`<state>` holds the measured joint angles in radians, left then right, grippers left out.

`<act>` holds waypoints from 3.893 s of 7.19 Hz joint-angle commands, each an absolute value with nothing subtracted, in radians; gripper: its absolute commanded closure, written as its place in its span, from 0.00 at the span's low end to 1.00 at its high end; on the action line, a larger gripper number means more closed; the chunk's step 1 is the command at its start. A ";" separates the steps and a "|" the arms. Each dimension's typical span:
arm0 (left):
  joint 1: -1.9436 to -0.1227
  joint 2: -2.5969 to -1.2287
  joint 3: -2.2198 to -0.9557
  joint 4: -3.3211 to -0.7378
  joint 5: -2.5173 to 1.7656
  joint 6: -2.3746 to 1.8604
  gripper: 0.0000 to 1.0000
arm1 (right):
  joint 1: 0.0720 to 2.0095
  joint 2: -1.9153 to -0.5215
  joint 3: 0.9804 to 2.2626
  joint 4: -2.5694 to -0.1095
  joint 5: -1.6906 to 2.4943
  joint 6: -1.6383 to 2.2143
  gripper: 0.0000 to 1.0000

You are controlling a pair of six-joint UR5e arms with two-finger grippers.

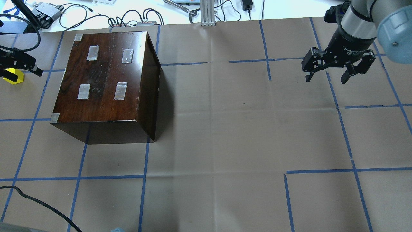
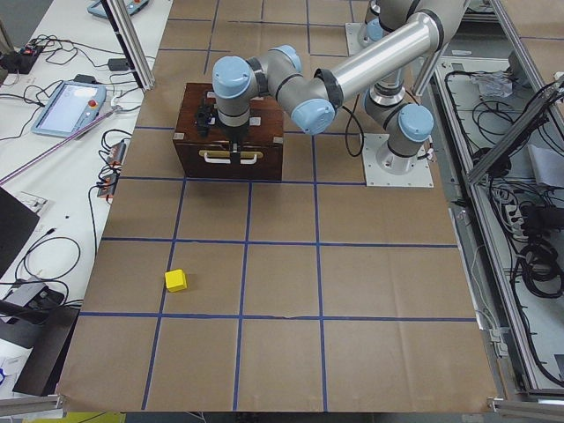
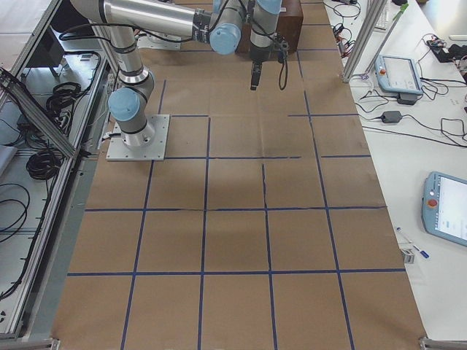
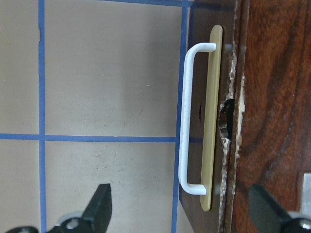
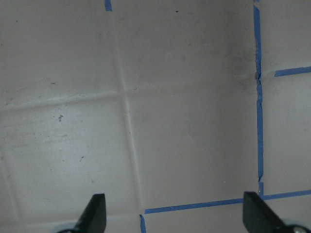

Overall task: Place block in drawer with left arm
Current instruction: 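Lower the left gripper and grasp the drawer's white handle, then pull the drawer open outward with the left gripper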

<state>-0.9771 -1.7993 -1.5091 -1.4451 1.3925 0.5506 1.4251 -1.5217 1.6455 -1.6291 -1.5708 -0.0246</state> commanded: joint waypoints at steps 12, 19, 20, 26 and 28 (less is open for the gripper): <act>-0.982 -1.966 -1.511 -1.391 1.325 0.588 0.02 | 1.425 -1.522 1.646 -1.629 -1.571 -0.025 0.00; -0.985 -1.999 -1.526 -1.335 1.325 0.588 0.02 | 1.425 -1.522 1.646 -1.629 -1.571 -0.026 0.00; -0.985 -2.003 -1.517 -1.335 1.327 0.588 0.02 | 1.425 -1.522 1.646 -1.629 -1.571 -0.025 0.00; -0.948 -2.011 -1.509 -1.312 1.336 0.662 0.02 | 1.425 -1.522 1.644 -1.629 -1.571 -0.025 0.00; -0.910 -2.013 -1.508 -1.312 1.336 0.701 0.02 | 1.425 -1.522 1.644 -1.629 -1.571 -0.025 0.00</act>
<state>-0.9289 -2.0121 -1.5084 -1.3119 1.3354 0.6759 1.4251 -1.5217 1.6445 -1.6291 -1.5708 -0.0245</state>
